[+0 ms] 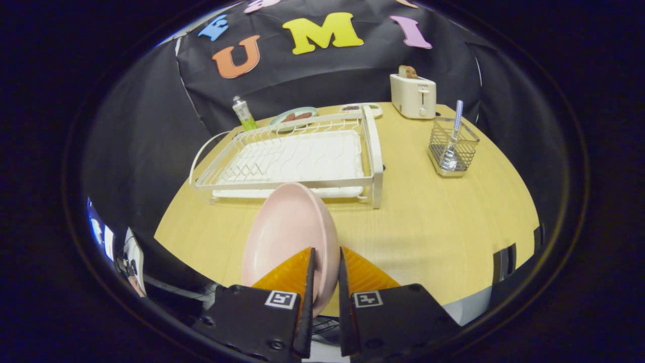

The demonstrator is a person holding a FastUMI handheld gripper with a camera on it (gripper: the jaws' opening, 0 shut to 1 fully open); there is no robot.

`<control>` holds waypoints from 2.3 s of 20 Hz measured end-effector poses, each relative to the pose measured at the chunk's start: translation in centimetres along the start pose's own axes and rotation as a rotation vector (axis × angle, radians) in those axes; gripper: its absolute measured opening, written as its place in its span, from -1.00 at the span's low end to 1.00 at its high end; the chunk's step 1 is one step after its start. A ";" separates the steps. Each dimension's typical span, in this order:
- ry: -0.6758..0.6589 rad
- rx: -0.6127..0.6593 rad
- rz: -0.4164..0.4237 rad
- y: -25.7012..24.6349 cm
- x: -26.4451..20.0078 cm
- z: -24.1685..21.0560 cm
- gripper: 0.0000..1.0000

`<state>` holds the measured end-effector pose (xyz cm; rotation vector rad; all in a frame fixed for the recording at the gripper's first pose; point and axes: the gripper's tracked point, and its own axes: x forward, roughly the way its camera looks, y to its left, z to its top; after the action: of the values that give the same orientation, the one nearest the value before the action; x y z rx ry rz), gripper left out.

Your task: Take the plate from the dish rack, then take the spoon from the basket and place it into the plate.

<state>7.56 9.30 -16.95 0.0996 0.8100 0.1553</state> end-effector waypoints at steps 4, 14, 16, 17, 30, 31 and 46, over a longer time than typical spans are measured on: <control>-0.012 0.023 0.009 -1.6 1.0 -0.2 -0.35; -0.291 -0.068 -0.078 -6.7 0.2 6.0 0.69; -0.368 -0.083 -0.092 -8.1 -0.4 8.4 0.86; -0.409 -0.088 -0.099 -8.8 -0.8 9.6 0.90; -0.564 -0.041 -0.285 -23.1 2.3 23.8 1.00; -0.559 -0.017 -0.287 -24.1 2.8 24.5 1.00; -0.583 0.079 -0.173 -26.4 6.8 29.6 -0.72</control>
<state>36.35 -16.31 -5.35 0.1401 0.2404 -0.0703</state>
